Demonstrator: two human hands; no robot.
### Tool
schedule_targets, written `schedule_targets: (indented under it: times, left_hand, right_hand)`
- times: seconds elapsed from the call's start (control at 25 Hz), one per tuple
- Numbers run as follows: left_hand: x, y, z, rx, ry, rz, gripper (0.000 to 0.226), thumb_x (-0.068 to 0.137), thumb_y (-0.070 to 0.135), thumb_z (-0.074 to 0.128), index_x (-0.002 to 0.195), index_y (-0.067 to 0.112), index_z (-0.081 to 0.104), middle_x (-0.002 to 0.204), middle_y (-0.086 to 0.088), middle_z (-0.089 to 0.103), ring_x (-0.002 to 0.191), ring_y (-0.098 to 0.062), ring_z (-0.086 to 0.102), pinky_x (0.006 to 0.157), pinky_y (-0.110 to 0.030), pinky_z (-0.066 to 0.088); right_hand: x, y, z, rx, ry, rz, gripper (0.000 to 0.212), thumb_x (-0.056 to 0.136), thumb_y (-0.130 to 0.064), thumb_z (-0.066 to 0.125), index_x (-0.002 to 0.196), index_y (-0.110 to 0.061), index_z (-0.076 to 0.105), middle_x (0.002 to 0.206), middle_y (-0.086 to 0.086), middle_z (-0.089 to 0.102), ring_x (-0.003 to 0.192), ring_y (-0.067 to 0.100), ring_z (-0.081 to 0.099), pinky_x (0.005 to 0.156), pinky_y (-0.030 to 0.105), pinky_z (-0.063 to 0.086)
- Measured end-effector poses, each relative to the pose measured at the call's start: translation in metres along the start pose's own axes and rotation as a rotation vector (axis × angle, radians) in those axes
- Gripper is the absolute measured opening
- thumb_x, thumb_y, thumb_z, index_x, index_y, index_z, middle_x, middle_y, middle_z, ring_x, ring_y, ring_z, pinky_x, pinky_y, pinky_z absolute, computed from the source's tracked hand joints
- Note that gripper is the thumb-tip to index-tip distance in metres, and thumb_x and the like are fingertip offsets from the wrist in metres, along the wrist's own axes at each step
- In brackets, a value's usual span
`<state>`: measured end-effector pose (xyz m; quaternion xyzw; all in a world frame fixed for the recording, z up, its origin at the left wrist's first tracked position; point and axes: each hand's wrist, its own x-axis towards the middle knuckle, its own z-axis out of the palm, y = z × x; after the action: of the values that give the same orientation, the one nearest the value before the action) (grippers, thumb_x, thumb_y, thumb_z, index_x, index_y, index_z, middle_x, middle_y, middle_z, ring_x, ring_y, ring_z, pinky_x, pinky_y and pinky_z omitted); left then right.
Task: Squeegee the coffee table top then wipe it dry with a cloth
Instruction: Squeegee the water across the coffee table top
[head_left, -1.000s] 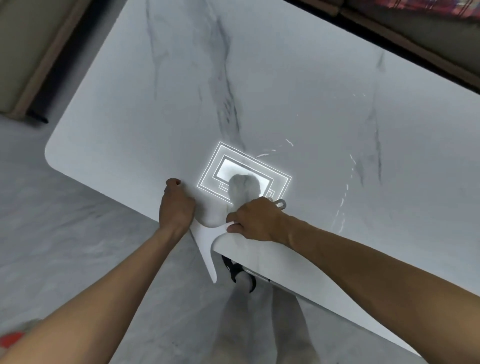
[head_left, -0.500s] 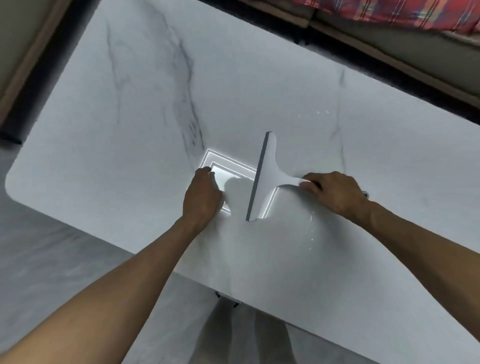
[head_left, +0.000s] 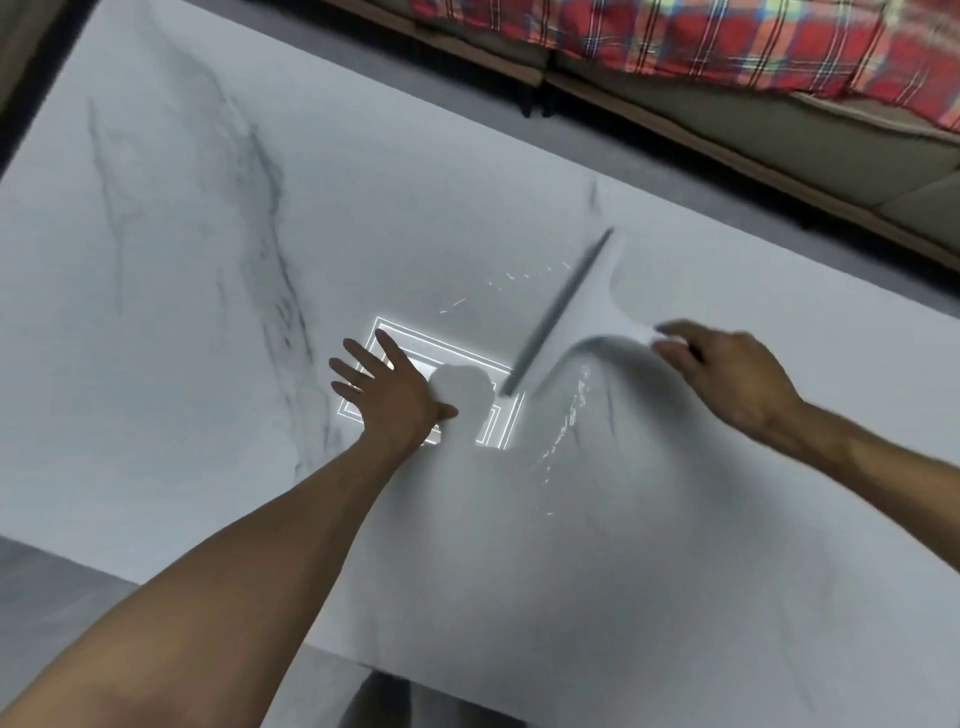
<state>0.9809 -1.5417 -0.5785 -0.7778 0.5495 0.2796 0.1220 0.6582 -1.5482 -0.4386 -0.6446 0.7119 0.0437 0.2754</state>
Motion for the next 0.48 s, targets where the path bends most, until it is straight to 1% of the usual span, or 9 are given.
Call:
schedule_targets:
  times: [0.04, 0.12, 0.16, 0.24, 0.28, 0.36, 0.48]
  left_hand:
    - [0.002, -0.002, 0.001, -0.008, -0.004, -0.013, 0.149, 0.050, 0.064, 0.082, 0.149, 0.003, -0.011, 0.150, -0.042, -0.009, 0.134, -0.067, -0.004, 0.109, -0.069, 0.008]
    - [0.005, -0.003, 0.002, 0.016, 0.001, -0.001, 0.148, 0.050, 0.066, 0.081, 0.150, 0.002, -0.009, 0.149, -0.044, -0.007, 0.133, -0.068, -0.001, 0.108, -0.069, 0.012]
    - [0.006, -0.003, 0.002, 0.025, -0.002, 0.007, 0.148, 0.050, 0.067, 0.080, 0.150, 0.001, -0.008, 0.148, -0.046, -0.006, 0.132, -0.069, 0.000, 0.108, -0.069, 0.014]
    - [0.007, -0.001, 0.002, 0.027, -0.019, 0.013, 0.149, 0.050, 0.068, 0.080, 0.149, 0.000, -0.009, 0.147, -0.047, -0.006, 0.131, -0.071, 0.000, 0.107, -0.070, 0.015]
    - [0.008, -0.001, 0.002, 0.032, -0.023, 0.011, 0.150, 0.049, 0.068, 0.080, 0.149, 0.000, -0.009, 0.146, -0.048, -0.005, 0.131, -0.071, 0.001, 0.106, -0.071, 0.015]
    - [0.010, -0.001, 0.002, 0.033, -0.029, -0.004, 0.151, 0.048, 0.068, 0.080, 0.149, 0.000, -0.010, 0.147, -0.047, -0.005, 0.131, -0.070, 0.001, 0.106, -0.070, 0.016]
    - [0.011, -0.001, 0.002, 0.022, -0.046, -0.015, 0.151, 0.049, 0.069, 0.078, 0.149, 0.001, -0.012, 0.147, -0.047, -0.007, 0.131, -0.070, -0.001, 0.107, -0.070, 0.015]
  right_hand:
    - [0.027, -0.018, -0.003, 0.056, 0.014, -0.023, 0.037, 0.098, -0.049, 0.040, 0.128, -0.035, 0.056, 0.099, 0.008, 0.072, 0.099, 0.035, 0.063, 0.086, 0.040, 0.049]
    - [0.084, -0.060, -0.006, 0.168, 0.024, -0.037, 0.040, 0.100, -0.040, 0.036, 0.140, -0.037, 0.046, 0.116, 0.012, 0.068, 0.111, 0.038, 0.057, 0.099, 0.044, 0.044]
    - [0.110, -0.082, -0.005, 0.231, 0.034, -0.030, 0.043, 0.101, -0.036, 0.034, 0.143, -0.036, 0.042, 0.125, 0.010, 0.064, 0.117, 0.039, 0.053, 0.103, 0.046, 0.042]
    - [0.147, -0.118, 0.002, 0.326, 0.067, -0.006, 0.045, 0.102, -0.031, 0.032, 0.146, -0.031, 0.039, 0.139, 0.006, 0.056, 0.124, 0.037, 0.049, 0.108, 0.044, 0.038]
    - [0.159, -0.133, 0.007, 0.329, 0.071, -0.005, 0.045, 0.102, -0.029, 0.031, 0.146, -0.028, 0.039, 0.142, 0.006, 0.053, 0.127, 0.036, 0.047, 0.109, 0.043, 0.036]
    - [0.167, -0.151, 0.021, 0.250, 0.055, -0.029, 0.044, 0.102, -0.026, 0.031, 0.145, -0.024, 0.041, 0.142, 0.008, 0.052, 0.128, 0.039, 0.044, 0.106, 0.042, 0.036]
    - [0.144, -0.141, 0.041, 0.113, 0.039, -0.113, 0.044, 0.102, -0.029, 0.032, 0.145, -0.031, 0.040, 0.133, 0.011, 0.059, 0.119, 0.042, 0.051, 0.097, 0.043, 0.040]
